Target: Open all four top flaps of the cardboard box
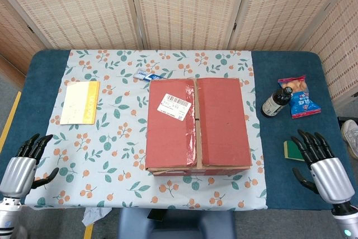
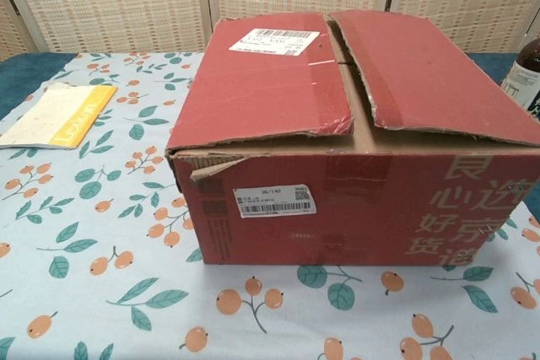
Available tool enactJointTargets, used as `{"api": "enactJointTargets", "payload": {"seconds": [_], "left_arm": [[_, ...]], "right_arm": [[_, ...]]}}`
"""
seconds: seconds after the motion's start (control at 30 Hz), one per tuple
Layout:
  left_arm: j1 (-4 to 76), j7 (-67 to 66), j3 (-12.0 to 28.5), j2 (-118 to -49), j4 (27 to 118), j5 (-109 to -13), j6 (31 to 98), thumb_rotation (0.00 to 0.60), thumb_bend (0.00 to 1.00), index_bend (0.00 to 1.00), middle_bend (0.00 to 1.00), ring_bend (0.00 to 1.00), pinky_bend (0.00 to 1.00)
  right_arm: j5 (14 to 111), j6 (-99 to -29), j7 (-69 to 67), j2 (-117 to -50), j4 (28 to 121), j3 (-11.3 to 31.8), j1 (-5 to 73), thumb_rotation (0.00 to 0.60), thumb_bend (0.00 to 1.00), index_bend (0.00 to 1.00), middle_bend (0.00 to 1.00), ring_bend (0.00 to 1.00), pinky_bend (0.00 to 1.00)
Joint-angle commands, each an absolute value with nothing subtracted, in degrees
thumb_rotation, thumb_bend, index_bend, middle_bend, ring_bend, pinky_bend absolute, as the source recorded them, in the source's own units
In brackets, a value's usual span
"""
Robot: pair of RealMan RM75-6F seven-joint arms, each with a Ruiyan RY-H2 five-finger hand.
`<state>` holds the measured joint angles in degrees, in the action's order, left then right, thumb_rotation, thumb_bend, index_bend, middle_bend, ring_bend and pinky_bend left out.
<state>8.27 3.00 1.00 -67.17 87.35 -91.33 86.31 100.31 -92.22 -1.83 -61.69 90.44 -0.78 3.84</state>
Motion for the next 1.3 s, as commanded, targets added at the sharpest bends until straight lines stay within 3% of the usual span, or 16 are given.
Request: {"api": "enactJointTargets", "payload": {"seconds": [0.03,0.57,0.83,1.3], "left_arm": [[8.3,3.0,1.0,-67.2,87.3,-91.3,86.2,0.6,0.33,0.0,0.17,0.06,0.16],[10.6,4.4,1.3,-65.9,87.6,-92.3,83.6,0.6,0.33,0.0,0.17,0.06,0.16],[13.2,1.9,1.9,-63.4,91.1,-91.5,79.6,0.6,0.33,0.0,0.17,0.06,0.16],[12.2,2.2,1.6,-65.4,88.4,-90.8,81.5,0.6,0.33,0.0,0.17,0.06,0.16]], "right_arm": [[100.4,-92.3,-1.8,-61.7,90.4,-0.8,3.8,0.6,0.41,0.0,0.0,0.0,0.0],[106.5,-93.1,-8.7,-63.6,88.1,-2.2,6.2,0.6,0.41,0.0,0.0,0.0,0.0],[109.6,-86.2,-7.4,-64.0,91.7,-2.7,11.4,0.6,0.41,0.0,0.0,0.0,0.0],[110.0,-79.0,-2.0,-67.4,99.2,-0.7,17.8,0.6,0.41,0.0,0.0,0.0,0.0]]}}
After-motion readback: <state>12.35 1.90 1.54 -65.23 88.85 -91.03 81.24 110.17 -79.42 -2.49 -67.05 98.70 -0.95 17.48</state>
